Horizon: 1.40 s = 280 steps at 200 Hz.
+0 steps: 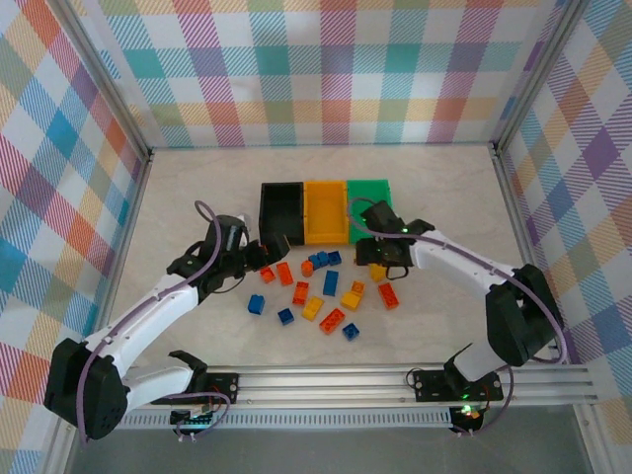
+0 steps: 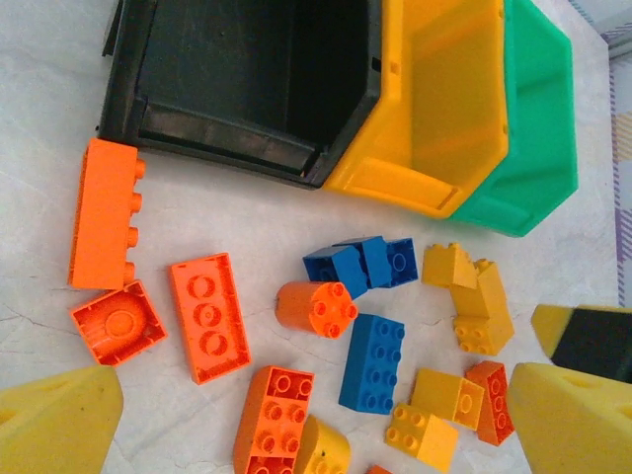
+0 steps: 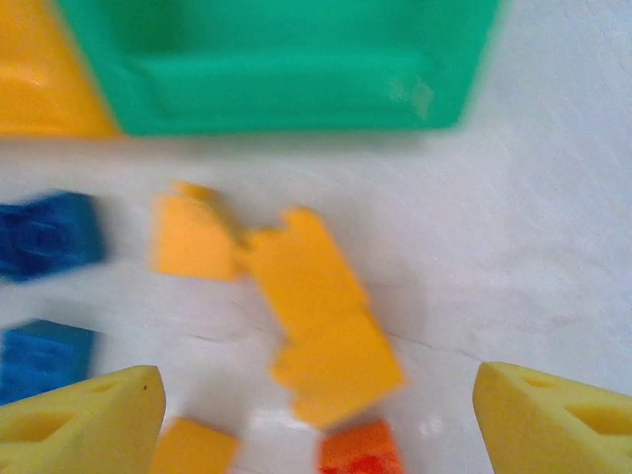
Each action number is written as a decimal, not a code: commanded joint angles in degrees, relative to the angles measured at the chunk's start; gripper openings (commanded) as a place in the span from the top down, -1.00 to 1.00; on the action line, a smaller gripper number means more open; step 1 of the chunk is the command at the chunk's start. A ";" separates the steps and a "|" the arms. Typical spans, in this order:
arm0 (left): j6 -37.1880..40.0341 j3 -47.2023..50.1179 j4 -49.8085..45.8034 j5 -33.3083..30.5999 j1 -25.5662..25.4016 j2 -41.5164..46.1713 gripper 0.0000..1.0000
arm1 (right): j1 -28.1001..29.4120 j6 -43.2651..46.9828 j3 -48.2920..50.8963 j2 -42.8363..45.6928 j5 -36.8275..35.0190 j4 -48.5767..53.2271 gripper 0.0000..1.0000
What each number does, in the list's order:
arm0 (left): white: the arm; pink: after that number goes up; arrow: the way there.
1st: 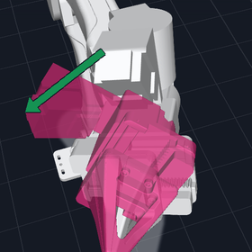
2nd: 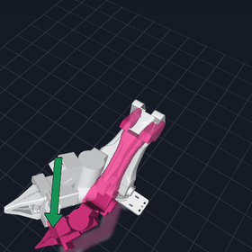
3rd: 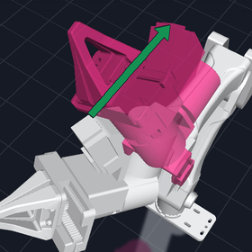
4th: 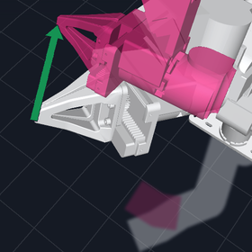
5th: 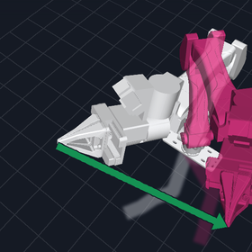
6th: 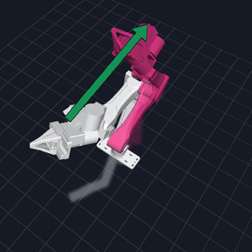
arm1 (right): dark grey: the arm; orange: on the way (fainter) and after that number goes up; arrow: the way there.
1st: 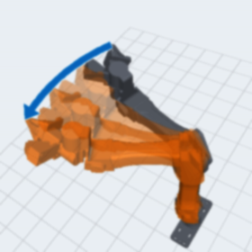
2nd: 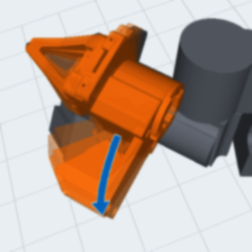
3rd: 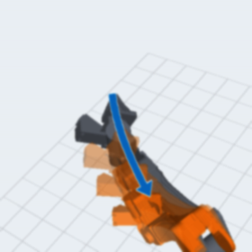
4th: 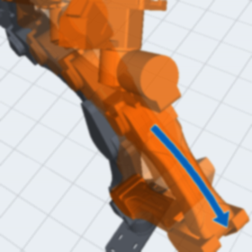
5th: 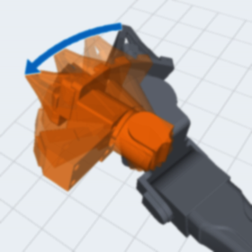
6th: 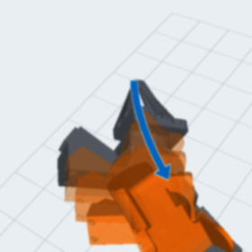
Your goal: Sort the legos into containers by color
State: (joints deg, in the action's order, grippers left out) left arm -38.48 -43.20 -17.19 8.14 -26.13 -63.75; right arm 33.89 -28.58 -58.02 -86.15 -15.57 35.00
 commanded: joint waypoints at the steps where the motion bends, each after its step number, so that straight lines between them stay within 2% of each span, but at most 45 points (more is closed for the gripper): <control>1: 0.51 1.26 0.79 1.42 -0.24 1.19 -1.00 | -1.61 2.98 2.63 0.65 4.36 0.38 -0.64; 44: 0.09 1.99 0.60 0.91 -0.19 1.40 -1.00 | -2.05 5.68 1.47 -5.70 5.41 -2.48 -0.62; 94: 0.31 2.23 0.25 0.47 -0.17 1.23 -1.00 | -2.12 6.43 0.61 -9.63 6.24 -3.42 -0.44; 189: -0.40 1.98 0.77 -0.14 -0.24 0.55 -1.00 | -2.20 7.82 3.37 -5.56 9.40 -3.66 0.26; 237: -0.07 2.31 -0.14 -1.05 -0.24 1.91 -1.00 | -2.08 8.71 0.33 2.93 8.83 -0.08 0.29; 280: -0.11 3.31 -3.27 -3.39 -0.12 3.84 -1.00 | -5.31 8.02 -13.92 -6.83 3.28 -0.60 0.27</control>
State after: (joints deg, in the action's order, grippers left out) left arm -38.54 -41.04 -17.52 6.81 -26.13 -61.89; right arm 31.00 -20.49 -65.21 -87.13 -8.95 35.11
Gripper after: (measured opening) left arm 0.997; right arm 0.467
